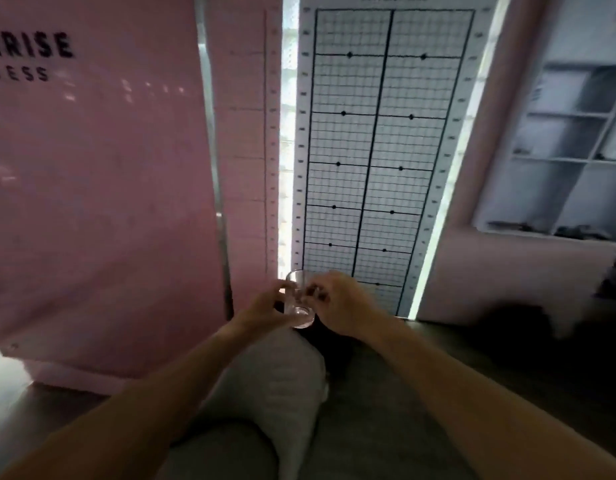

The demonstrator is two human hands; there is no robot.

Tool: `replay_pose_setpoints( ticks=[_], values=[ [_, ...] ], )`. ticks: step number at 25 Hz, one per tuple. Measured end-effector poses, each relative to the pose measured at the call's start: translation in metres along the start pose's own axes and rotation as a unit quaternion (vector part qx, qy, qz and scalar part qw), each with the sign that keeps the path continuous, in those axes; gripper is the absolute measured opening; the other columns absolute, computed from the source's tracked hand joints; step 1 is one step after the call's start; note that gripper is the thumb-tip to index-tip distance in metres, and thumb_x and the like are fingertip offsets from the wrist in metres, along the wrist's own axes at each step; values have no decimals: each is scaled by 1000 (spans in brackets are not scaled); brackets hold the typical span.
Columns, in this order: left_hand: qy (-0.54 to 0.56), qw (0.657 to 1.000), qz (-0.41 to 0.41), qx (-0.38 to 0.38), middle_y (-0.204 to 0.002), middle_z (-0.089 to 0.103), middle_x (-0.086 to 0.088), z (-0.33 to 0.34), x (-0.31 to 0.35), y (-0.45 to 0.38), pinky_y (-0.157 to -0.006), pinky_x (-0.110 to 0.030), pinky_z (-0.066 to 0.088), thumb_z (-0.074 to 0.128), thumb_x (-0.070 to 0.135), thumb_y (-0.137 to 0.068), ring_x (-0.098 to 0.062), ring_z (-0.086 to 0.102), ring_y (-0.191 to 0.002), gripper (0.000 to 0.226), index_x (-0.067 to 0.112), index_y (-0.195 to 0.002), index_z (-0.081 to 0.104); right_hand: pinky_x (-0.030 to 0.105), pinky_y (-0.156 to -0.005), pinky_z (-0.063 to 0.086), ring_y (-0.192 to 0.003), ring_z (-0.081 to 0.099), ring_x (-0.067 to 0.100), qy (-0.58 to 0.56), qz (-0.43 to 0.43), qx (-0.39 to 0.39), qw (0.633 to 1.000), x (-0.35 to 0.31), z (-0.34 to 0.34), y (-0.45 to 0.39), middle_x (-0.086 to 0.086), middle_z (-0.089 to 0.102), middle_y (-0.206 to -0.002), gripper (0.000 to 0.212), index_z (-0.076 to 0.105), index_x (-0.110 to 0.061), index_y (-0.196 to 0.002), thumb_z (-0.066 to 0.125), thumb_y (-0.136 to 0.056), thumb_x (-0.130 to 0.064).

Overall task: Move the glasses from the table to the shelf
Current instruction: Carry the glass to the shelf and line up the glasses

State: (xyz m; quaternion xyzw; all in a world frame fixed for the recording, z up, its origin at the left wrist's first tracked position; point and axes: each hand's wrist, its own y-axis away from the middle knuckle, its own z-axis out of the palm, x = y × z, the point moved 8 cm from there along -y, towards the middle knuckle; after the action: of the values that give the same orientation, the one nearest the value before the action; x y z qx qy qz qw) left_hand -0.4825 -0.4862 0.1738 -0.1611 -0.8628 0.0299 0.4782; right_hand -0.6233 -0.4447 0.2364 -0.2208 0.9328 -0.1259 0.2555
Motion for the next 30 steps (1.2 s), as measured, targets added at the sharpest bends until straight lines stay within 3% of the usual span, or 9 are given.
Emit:
replay_pose_setpoints(
  ticks=[2, 4, 6, 9, 13, 16, 21, 25, 30],
  values=[
    [5, 998, 50, -42, -101, 69, 10, 68, 48, -25, -82, -33, 57, 88, 28, -69, -13, 69, -97, 50, 40, -107, 58, 28, -70, 49, -77, 55, 4, 12, 51, 36, 998, 54, -53, 40, -10, 57, -91, 6, 64, -32, -92, 65, -87, -36],
    [-8, 991, 97, -93, -106, 69, 10, 132, 95, -44, -84, -31, 54, 86, 40, -69, -8, 66, -99, 52, 36, -113, 58, 29, -70, 50, -76, 56, 6, 33, 97, 69, 992, 101, -99, 76, -10, 58, -91, 5, 62, -36, -88, 65, -86, -39],
    [3, 984, 128, -127, -109, 68, 9, 189, 135, -62, -80, -26, 51, 84, 47, -68, -8, 65, -100, 60, 30, -119, 57, 27, -69, 48, -77, 57, 8, 51, 145, 98, 983, 144, -139, 108, -9, 59, -91, 6, 63, -34, -87, 68, -85, -38],
    [9, 974, 160, -158, -103, 63, 19, 255, 177, -86, -72, -16, 44, 84, 52, -65, -2, 62, -96, 61, 36, -117, 55, 31, -74, 53, -81, 59, 10, 64, 207, 116, 969, 193, -181, 142, -5, 61, -96, 8, 65, -30, -90, 68, -87, -37],
    [17, 962, 192, -193, -97, 60, 26, 332, 216, -129, -64, -4, 41, 88, 49, -63, 16, 57, -87, 63, 44, -116, 54, 34, -79, 54, -85, 61, 15, 87, 262, 133, 952, 258, -225, 166, -1, 63, -99, 12, 67, -25, -98, 65, -90, -34],
    [30, 954, 204, -218, -101, 61, 21, 377, 233, -173, -70, -10, 39, 87, 50, -62, 8, 58, -93, 65, 43, -118, 53, 31, -80, 55, -84, 61, 11, 88, 278, 142, 946, 308, -248, 160, -2, 65, -102, 14, 68, -23, -102, 66, -91, -31],
    [40, 942, 220, -249, -101, 66, 14, 437, 258, -283, -75, -15, 41, 89, 51, -58, -3, 62, -98, 71, 44, -118, 51, 38, -80, 56, -83, 61, 13, 95, 307, 170, 932, 408, -290, 117, -4, 64, -100, 11, 66, -30, -98, 66, -89, -37],
    [64, 938, 225, -255, -100, 69, 12, 469, 291, -365, -80, -25, 48, 88, 58, -50, 1, 63, -97, 75, 49, -114, 50, 32, -76, 53, -81, 60, 12, 100, 326, 200, 918, 475, -330, 82, -5, 62, -99, 10, 65, -33, -95, 66, -88, -40],
    [88, 929, 250, -257, -105, 67, 5, 509, 333, -446, -83, -40, 57, 91, 53, -50, -11, 65, -99, 77, 41, -115, 51, 27, -71, 47, -78, 58, 13, 113, 326, 223, 912, 548, -380, 49, -2, 64, -101, 12, 67, -29, -98, 66, -89, -37]
  ],
)
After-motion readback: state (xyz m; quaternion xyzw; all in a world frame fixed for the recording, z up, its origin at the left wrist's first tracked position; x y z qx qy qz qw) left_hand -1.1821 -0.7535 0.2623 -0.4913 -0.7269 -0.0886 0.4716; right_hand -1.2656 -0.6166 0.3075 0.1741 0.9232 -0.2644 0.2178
